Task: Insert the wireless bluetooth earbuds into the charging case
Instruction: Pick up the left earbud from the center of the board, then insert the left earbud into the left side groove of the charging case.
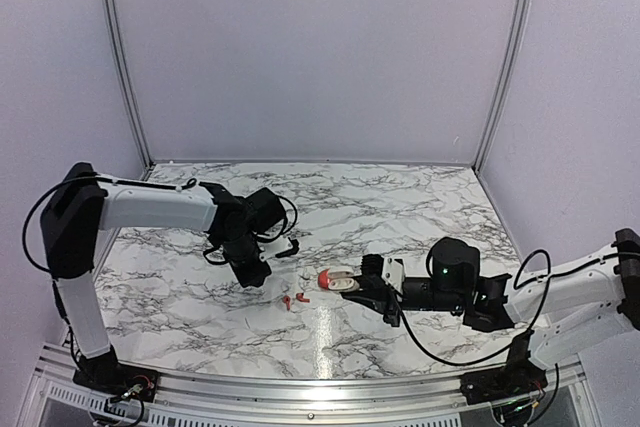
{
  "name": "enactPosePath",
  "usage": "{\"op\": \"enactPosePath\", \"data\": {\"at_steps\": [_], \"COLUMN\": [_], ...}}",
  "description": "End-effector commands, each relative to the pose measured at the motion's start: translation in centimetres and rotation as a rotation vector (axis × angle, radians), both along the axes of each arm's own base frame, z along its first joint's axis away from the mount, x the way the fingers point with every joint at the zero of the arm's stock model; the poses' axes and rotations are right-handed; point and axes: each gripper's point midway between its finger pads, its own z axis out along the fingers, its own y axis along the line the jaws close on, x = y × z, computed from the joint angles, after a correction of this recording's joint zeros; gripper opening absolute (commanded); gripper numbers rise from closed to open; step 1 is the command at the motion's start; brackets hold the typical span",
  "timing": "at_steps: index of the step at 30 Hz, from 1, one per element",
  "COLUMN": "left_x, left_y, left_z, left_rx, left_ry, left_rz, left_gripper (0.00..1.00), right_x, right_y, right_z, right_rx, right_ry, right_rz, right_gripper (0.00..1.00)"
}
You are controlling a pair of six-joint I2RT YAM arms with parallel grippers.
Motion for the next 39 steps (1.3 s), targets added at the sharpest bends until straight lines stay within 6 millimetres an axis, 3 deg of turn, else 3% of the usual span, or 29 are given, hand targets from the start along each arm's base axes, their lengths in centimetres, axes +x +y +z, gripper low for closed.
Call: {"op": "enactPosePath", "data": {"at_steps": [1,7,14,18,27,39], "left_x": [3.1,1.8,-3.0,-4.5,-5.9,-7.4], "left_y": [-3.6,-4.9,-6.9,-7.5,-8.2,-10.6], "left_z": [8.3,16.1,21.7,23.2,26.2,25.7], "left_rx": [-0.368,-0.722,-1.019,-1.063,-1.171,-1.151], "left_ry": [-0.273,-0.445,-0.539,-0.598,-0.635,-0.632], "left_rz": [0.105,0.133,0.029,0.007,0.012,-0.054], "left_gripper": [0.08,0.04,0.06,0.06,0.06,0.05], "right_x": [1.0,1.9,1.4,1.9,2.8,2.8], "right_y": [0.4,1.2,2.3,2.6,3.1,4.0], "right_z": [2.5,4.2,5.3,6.3,8.6,9.4], "right_rx": [0.114,0.157,0.198,0.247,0.374,0.412], "right_ry": [-0.054,-0.148,-0.242,-0.208,-0.065,0.017], "right_rz": [-0.034,-0.041,-0.009,-0.038,-0.095,-0.097], "right_gripper": [0.0,0.0,0.0,0.0,0.0,0.0]}}
